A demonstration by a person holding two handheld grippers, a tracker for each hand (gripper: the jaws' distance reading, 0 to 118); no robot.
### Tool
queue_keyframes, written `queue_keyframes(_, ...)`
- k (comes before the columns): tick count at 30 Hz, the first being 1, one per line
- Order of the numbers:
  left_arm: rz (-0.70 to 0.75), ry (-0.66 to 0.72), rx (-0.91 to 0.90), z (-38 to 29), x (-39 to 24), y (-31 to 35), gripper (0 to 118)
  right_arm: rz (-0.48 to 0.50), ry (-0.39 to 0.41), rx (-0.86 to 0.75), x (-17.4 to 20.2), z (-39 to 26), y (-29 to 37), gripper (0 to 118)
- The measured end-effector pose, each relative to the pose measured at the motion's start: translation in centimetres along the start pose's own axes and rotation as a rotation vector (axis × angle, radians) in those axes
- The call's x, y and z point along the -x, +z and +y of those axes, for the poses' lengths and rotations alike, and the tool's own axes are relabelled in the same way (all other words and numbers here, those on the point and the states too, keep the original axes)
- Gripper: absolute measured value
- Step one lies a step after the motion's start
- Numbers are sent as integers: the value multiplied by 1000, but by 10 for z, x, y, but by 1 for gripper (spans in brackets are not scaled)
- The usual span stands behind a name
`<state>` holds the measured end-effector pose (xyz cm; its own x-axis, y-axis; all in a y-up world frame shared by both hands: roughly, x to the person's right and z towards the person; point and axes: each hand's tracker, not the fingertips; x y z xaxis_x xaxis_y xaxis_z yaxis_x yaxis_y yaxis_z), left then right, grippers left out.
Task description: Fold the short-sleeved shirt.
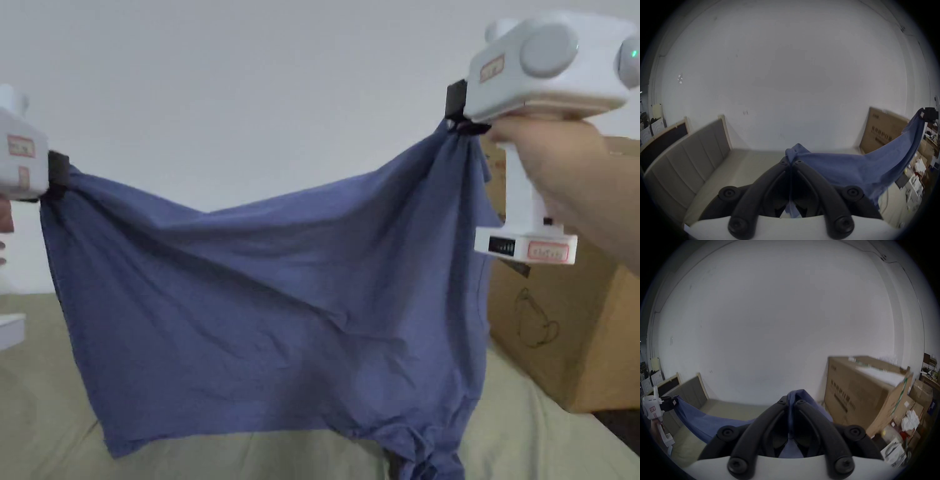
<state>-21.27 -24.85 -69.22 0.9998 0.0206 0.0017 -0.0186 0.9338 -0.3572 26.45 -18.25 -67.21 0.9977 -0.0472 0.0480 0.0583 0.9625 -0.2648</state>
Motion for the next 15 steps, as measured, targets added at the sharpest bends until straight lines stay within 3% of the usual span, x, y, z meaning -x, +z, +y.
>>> queue_keyframes(5, -113, 96, 298, -170, -25, -25, 0, -3, -134, 353, -16, -207, -31, 4)
queue_keyframes(8, -157, 52, 419, -259, -35, -5, 0, -31, -115, 526, -33, -319, -12, 4)
queue_keyframes(15, -251, 118, 515, -362, 6, 95, 0, 81, -184, 676, -75, -443, 134, 3)
